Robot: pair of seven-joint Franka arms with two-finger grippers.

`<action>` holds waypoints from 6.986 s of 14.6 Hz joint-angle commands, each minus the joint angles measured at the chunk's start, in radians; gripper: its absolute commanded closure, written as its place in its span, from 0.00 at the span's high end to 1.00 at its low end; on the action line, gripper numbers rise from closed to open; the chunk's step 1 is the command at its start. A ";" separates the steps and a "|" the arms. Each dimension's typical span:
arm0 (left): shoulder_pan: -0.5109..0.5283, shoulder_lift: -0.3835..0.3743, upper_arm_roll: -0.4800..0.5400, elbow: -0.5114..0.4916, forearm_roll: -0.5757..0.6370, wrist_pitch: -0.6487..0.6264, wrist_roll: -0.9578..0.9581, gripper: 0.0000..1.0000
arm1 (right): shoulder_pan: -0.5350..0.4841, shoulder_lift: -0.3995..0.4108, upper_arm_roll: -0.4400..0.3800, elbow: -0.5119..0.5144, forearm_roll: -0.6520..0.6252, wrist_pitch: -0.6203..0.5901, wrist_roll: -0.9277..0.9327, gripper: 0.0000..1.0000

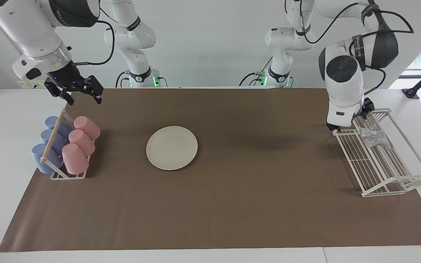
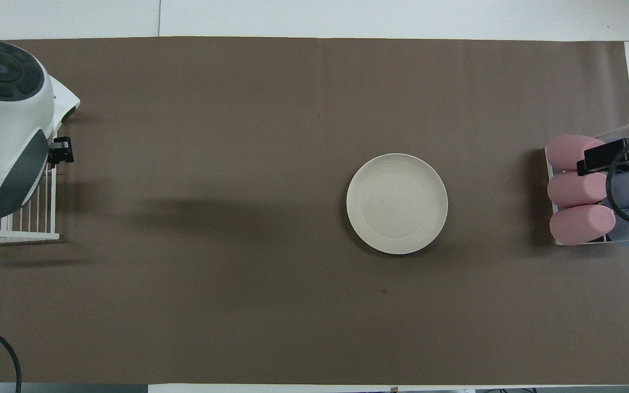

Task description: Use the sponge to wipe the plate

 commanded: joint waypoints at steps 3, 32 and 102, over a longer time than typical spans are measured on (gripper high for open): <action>0.004 0.048 0.013 -0.127 0.258 0.117 -0.124 1.00 | -0.008 -0.017 0.005 -0.014 -0.016 -0.003 0.054 1.00; 0.062 0.040 0.012 -0.138 0.322 0.134 -0.161 0.00 | 0.075 -0.077 0.329 -0.098 0.211 0.104 1.884 1.00; 0.027 -0.345 0.015 -0.618 -2.210 0.059 0.802 1.00 | 0.426 0.168 0.329 -0.095 0.096 0.577 2.104 0.00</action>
